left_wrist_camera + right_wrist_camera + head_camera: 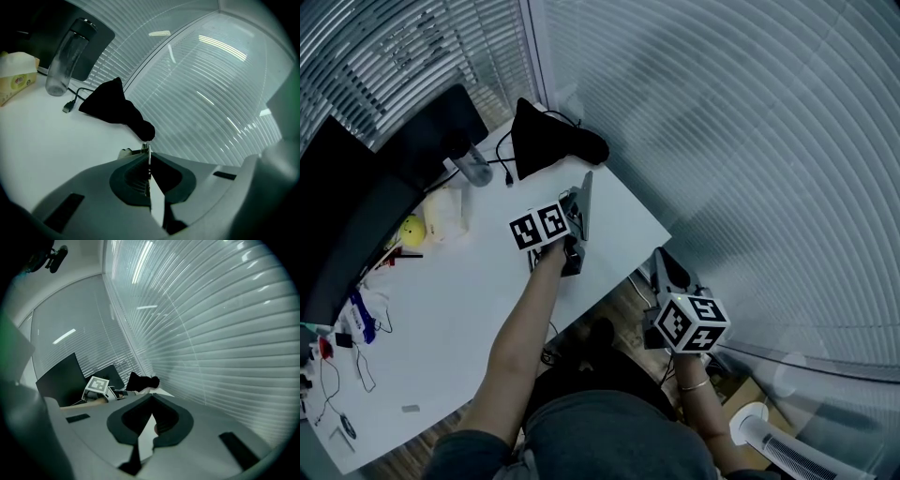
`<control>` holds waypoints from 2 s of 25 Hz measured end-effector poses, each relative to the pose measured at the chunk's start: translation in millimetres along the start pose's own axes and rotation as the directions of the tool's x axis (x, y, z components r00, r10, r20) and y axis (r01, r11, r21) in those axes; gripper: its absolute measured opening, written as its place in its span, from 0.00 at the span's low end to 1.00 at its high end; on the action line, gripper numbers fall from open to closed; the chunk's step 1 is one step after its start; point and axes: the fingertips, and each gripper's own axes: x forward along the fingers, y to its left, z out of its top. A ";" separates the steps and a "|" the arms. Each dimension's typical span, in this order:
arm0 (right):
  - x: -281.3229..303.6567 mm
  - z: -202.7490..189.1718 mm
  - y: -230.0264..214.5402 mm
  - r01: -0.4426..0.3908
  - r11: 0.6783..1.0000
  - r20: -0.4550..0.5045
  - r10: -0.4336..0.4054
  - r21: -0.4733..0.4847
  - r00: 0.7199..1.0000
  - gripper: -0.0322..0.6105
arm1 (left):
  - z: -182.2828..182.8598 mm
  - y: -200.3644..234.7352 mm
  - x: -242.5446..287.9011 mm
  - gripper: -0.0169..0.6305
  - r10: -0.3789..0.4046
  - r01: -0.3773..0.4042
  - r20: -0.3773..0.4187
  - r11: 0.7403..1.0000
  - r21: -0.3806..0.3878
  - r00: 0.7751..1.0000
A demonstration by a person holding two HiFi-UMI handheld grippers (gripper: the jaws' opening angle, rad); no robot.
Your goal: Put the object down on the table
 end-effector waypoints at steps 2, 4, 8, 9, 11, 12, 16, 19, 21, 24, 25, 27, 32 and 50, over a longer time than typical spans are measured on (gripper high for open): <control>0.4 -0.8 -1.6 0.001 1.000 -0.002 -0.001 0.002 1.000 0.06 | 0.8 4.0 4.3 0.06 0.010 -0.010 -0.004 1.000 -0.001 1.000; 0.6 -1.0 -3.7 0.006 1.000 -0.004 -0.006 0.003 1.000 0.06 | 2.0 7.2 8.1 0.06 0.017 -0.017 -0.008 1.000 -0.002 1.000; 2.1 1.5 -6.5 0.014 1.000 -0.006 -0.014 0.002 1.000 0.06 | 5.7 9.7 14.7 0.06 0.019 -0.020 -0.012 1.000 -0.019 1.000; 2.4 1.7 -6.6 0.015 1.000 -0.006 -0.015 0.001 1.000 0.06 | 6.2 10.6 16.0 0.06 0.021 -0.022 -0.013 1.000 -0.022 1.000; 2.6 1.5 -6.4 0.015 1.000 -0.007 -0.015 0.001 1.000 0.06 | 6.0 13.4 18.1 0.06 0.028 -0.029 -0.017 0.999 -0.028 0.999; 2.7 1.2 -6.3 0.015 1.000 -0.008 -0.015 0.002 1.000 0.06 | 5.6 15.1 19.1 0.06 0.032 -0.032 -0.020 0.999 -0.031 0.999; 2.5 1.5 -7.9 0.020 1.000 -0.011 -0.020 -0.001 1.000 0.06 | 3.7 19.7 22.0 0.06 0.040 -0.041 -0.028 0.998 -0.041 0.999; 2.4 1.5 -9.1 0.024 1.000 -0.010 -0.024 0.001 1.000 0.06 | 1.7 23.0 23.2 0.06 0.045 -0.046 -0.035 0.998 -0.041 0.998; 2.6 1.2 -9.1 0.026 1.000 -0.009 -0.025 0.003 1.000 0.06 | 1.3 25.3 23.8 0.06 0.046 -0.047 -0.038 0.998 -0.041 0.998; 3.4 0.3 -8.8 0.027 1.000 -0.013 -0.027 0.001 1.000 0.06 | 2.8 27.5 24.3 0.06 0.040 -0.041 -0.035 0.998 -0.044 0.999; 3.7 0.1 -9.0 0.029 1.000 -0.014 -0.029 0.001 0.999 0.06 | 3.2 27.8 24.6 0.06 0.039 -0.040 -0.035 0.998 -0.044 0.999; 3.8 -0.1 -9.7 0.032 0.999 -0.016 -0.032 0.002 0.999 0.06 | 3.8 28.2 25.2 0.06 0.038 -0.039 -0.034 0.998 -0.042 0.999; 3.2 0.8 -10.7 0.037 0.999 -0.017 -0.037 0.002 0.999 0.06 | 5.8 29.0 26.7 0.06 0.029 -0.030 -0.029 0.998 -0.051 0.999; 5.8 -2.4 -4.3 0.020 1.000 -0.028 -0.020 -0.010 0.999 0.06 | 4.2 38.5 28.4 0.08 0.075 -0.076 -0.037 0.997 -0.018 0.996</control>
